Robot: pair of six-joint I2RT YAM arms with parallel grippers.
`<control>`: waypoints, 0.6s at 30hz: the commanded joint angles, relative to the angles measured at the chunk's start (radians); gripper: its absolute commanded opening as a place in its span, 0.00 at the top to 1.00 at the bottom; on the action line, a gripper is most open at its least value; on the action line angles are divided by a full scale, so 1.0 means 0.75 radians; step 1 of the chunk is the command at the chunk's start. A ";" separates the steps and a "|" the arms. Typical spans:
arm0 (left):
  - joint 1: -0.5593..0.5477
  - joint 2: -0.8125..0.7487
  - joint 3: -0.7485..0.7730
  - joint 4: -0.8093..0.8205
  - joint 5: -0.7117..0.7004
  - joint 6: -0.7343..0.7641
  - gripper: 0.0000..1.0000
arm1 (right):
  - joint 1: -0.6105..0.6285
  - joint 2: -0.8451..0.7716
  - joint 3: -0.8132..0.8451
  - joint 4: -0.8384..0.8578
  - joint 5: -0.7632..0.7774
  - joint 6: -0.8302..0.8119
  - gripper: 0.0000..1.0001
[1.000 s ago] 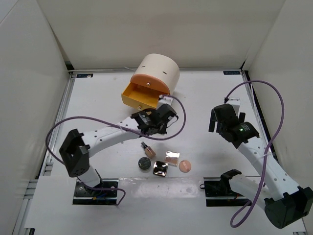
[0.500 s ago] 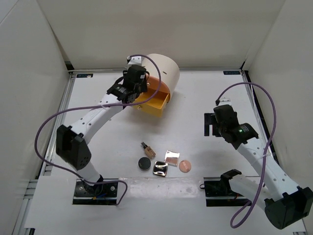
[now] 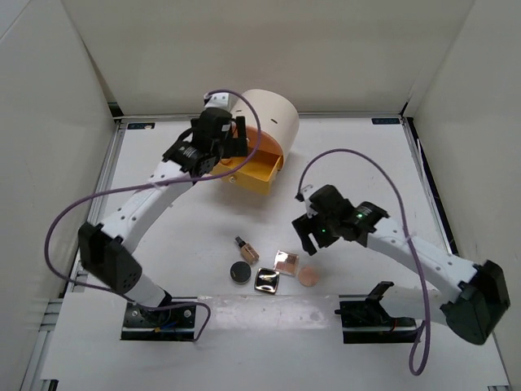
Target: Organize the makeup
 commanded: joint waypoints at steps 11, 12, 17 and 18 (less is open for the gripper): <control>-0.040 -0.586 -0.546 -0.273 0.100 -0.245 0.02 | 0.090 0.307 -0.069 -0.002 -0.144 0.423 0.33; -0.040 -0.598 -0.562 -0.283 0.104 -0.252 0.02 | 0.090 0.301 -0.092 0.016 -0.146 0.423 0.33; -0.042 -0.606 -0.530 -0.332 0.071 -0.262 0.02 | 0.106 0.317 -0.217 0.107 -0.215 0.456 0.42; -0.042 -0.606 -0.509 -0.336 0.065 -0.262 0.02 | 0.114 0.317 -0.231 0.115 -0.213 0.468 0.42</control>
